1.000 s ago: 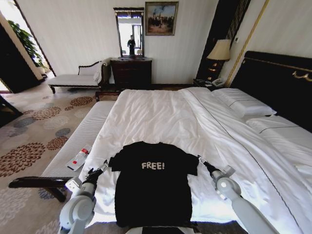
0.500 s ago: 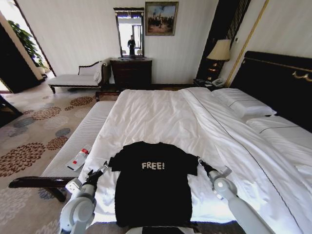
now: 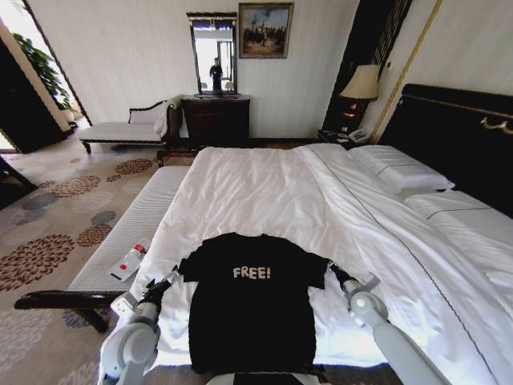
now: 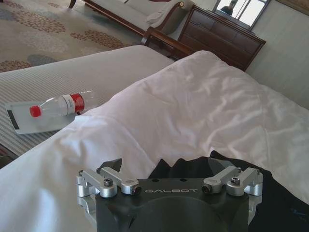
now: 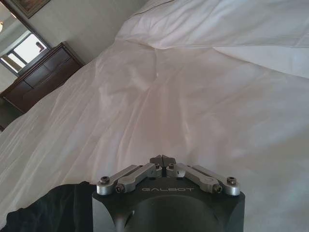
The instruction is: Fold the clothes on the bed.
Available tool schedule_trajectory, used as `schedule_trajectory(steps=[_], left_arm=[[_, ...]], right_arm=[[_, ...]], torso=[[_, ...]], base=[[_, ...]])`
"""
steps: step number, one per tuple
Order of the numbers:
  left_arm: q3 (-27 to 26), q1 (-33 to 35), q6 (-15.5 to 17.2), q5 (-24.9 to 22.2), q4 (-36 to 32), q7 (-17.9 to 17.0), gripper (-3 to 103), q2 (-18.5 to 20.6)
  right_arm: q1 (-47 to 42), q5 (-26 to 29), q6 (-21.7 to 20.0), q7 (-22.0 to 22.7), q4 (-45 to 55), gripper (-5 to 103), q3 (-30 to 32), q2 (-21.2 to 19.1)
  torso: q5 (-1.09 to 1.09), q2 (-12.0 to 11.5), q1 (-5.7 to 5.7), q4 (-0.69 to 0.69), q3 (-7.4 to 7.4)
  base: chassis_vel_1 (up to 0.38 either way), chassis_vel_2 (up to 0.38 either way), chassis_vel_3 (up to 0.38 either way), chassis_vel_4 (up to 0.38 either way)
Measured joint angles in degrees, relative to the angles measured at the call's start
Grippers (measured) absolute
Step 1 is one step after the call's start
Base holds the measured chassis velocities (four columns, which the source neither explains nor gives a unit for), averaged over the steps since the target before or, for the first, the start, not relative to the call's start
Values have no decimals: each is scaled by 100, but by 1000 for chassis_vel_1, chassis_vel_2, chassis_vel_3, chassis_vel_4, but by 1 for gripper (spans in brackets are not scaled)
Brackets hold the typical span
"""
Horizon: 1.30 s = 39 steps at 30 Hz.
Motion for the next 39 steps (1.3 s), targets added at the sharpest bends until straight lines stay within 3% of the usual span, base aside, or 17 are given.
schedule_trajectory(steps=[9, 13, 19, 20, 21, 23, 24, 39], left_arm=[[7, -82, -4, -45, 90, 0, 100, 72], [28, -130, -4, -64, 154, 1, 100, 111], [34, -167, -4, -83, 201, 1, 100, 140], [41, -192, -4, -90, 224, 1, 100, 154], [43, -199, -4, -93, 231, 1, 100, 157], [45, -207, -4, -95, 238, 1, 100, 158], [48, -216, -5, -96, 250, 1, 100, 160], [46, -264, -5, -107, 306, -4, 100, 155]], right_arm=[[-11, -13, -20, 76, 21, -3, 31, 27], [-18, -37, -38, 79, 32, 15, 33, 52], [8, -51, -42, 79, -28, 32, 27, 67], [18, -59, -43, 71, -59, 18, 20, 67], [25, -60, -43, 67, -62, 12, 14, 67], [32, -62, -43, 63, -64, 12, 6, 67], [47, -67, -43, 54, -71, 2, -12, 71], [174, -116, 70, 19, -129, 0, -45, 66]], torso=[[0, 0, 0, 0, 0], [0, 0, 0, 0, 0], [0, 0, 0, 0, 0], [0, 0, 0, 0, 0], [0, 0, 0, 0, 0], [0, 0, 0, 0, 0], [0, 0, 0, 0, 0], [0, 0, 0, 0, 0]], base=[[0, 0, 0, 0], [0, 0, 0, 0], [0, 0, 0, 0], [0, 0, 0, 0], [0, 0, 0, 0], [0, 0, 0, 0], [0, 0, 0, 0], [0, 0, 0, 0]])
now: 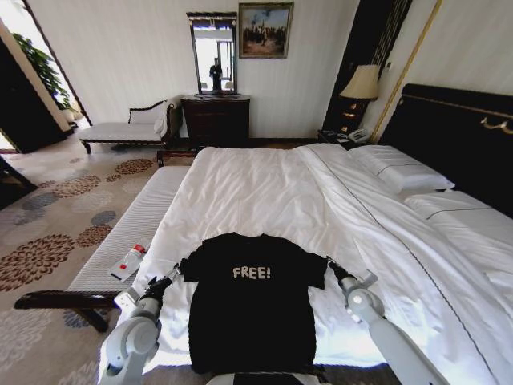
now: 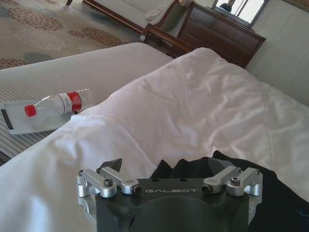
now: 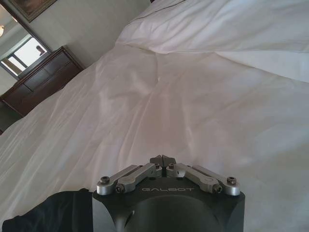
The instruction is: Fold the clothes on the bed.
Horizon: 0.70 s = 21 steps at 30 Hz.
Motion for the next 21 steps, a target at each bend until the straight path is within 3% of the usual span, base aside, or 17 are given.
schedule_trajectory(steps=[11, 15, 17, 21], left_arm=[[54, -60, 4, -18, 44, -4, 100, 16], [58, -102, 11, -86, 74, -12, 100, 102], [58, -112, 11, -95, 88, -12, 100, 123], [71, -185, 35, -76, 207, -12, 100, 231]], right_arm=[[-192, -133, 47, 2, 175, -3, 100, -18], [-500, -633, 469, -176, 467, 18, 271, 54], [-571, -780, 571, -224, 530, 18, 313, 77], [-1017, -1503, 1050, -458, 985, 40, 582, 228]], torso=[[0, 0, 0, 0, 0], [0, 0, 0, 0, 0], [0, 0, 0, 0, 0], [0, 0, 0, -1, 0]], base=[[0, 0, 0, 0], [0, 0, 0, 0], [0, 0, 0, 0], [0, 0, 0, 0]])
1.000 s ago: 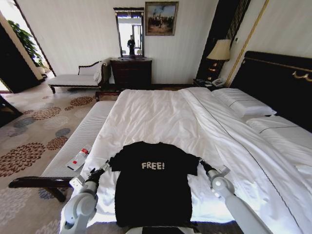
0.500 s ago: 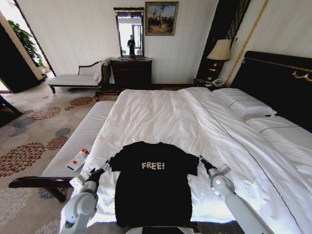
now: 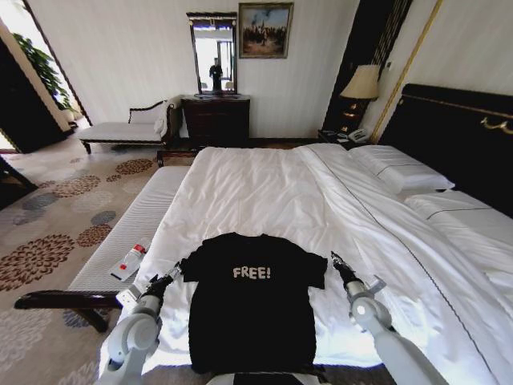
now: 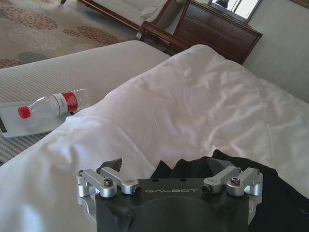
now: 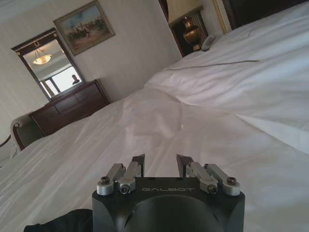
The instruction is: Fold the clothes on the bed.
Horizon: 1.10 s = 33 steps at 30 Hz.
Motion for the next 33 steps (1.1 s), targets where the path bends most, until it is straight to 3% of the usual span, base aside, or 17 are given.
schedule_trajectory(steps=[4, 8, 9, 12, 13, 14, 18, 25, 33], left_arm=[[12, -63, 20, 25, 109, 16, 100, 65], [66, -214, 20, -349, 375, 94, 100, 94], [66, -214, 20, -349, 375, 94, 100, 94], [68, -300, 62, -1276, 525, 132, 100, 48], [39, -362, 78, -1870, 647, 150, 100, 9], [39, -362, 78, -1870, 647, 150, 100, 9], [-63, -601, -78, -2879, 1005, 268, 100, -2], [-160, -1077, 14, -2957, 1219, 244, 100, 273], [-73, -1683, 245, -2523, 2069, 127, 100, 468]], right_arm=[[-229, -162, 143, -17, 304, 45, 164, 153], [-667, -277, 193, 181, 922, 68, 519, 732], [-667, -277, 193, 181, 922, 68, 519, 732], [-907, -357, 194, 240, 1123, 78, 700, 1015], [-1037, -401, 198, 253, 1174, 84, 796, 1103], [-1037, -401, 198, 253, 1174, 84, 796, 1103], [-1360, -499, 233, 256, 1180, 99, 1095, 1167], [-1587, -550, 251, 256, 1166, 100, 1323, 1294], [-1682, -665, 239, 346, 1128, 100, 1334, 1450]], torso=[[-1, 0, 0, 1, 0], [-1, 0, 0, 0, 0], [-1, 0, 0, 0, 0], [0, 0, 0, 1, 0], [-1, 0, 0, 0, 0], [-1, 0, 0, 0, 0], [-1, 1, 0, 0, 0], [0, 1, 0, 1, 0], [-1, 1, 0, -1, 0]], base=[[0, 0, 0, 0], [0, 0, 0, 0], [0, 0, 0, 0], [0, 0, 0, 0], [0, 0, 0, 0], [0, 0, 0, 0], [0, 0, 0, 0], [0, 0, 0, 0], [0, 0, 0, 0]])
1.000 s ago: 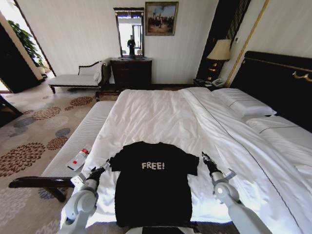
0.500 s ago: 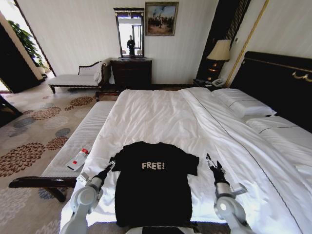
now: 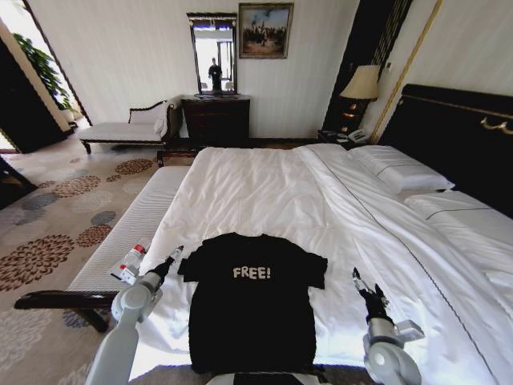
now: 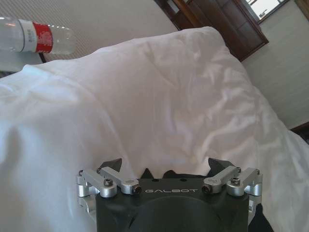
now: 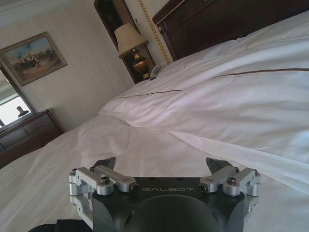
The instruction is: Fold the clothes on the bed.
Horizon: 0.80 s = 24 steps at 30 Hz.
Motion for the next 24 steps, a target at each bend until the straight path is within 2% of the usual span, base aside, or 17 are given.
schedule_trajectory(steps=[6, 13, 15, 17, 19, 21, 24], left_arm=[[60, -38, -35, 121, 528, 132, 100, -141], [135, -34, -121, 154, 580, 223, 100, -250], [144, -37, -191, 155, 559, 274, 93, -267], [143, -40, -223, 155, 552, 289, 93, -267], [130, -42, -266, 154, 531, 310, 82, -265], [127, -42, -272, 154, 527, 313, 82, -264], [121, -12, -287, 151, 509, 316, 66, -259]], right_arm=[[64, -42, -36, 86, -97, 100, -108, -22], [106, -47, -87, 201, -136, 100, -170, 5], [142, -44, -102, 257, -167, 100, -207, 18], [150, -42, -105, 269, -177, 100, -218, 22], [154, -41, -107, 280, -198, 100, -236, 36], [154, -40, -107, 281, -202, 100, -238, 38], [154, -39, -108, 285, -223, 100, -243, 50]], torso=[[1, -1, 0, 2, 0], [2, -1, 0, 2, 0], [1, -1, 0, 2, 0], [1, -1, 0, 2, 0], [1, -1, 0, 1, 0], [1, -1, 0, 1, 0], [1, -1, 0, 1, 0]], base=[[0, 0, 0, 0], [0, 0, 0, 0], [0, 0, 0, 0], [0, 0, 0, 0], [0, 0, 0, 0], [0, 0, 0, 0], [0, 0, 0, 0]])
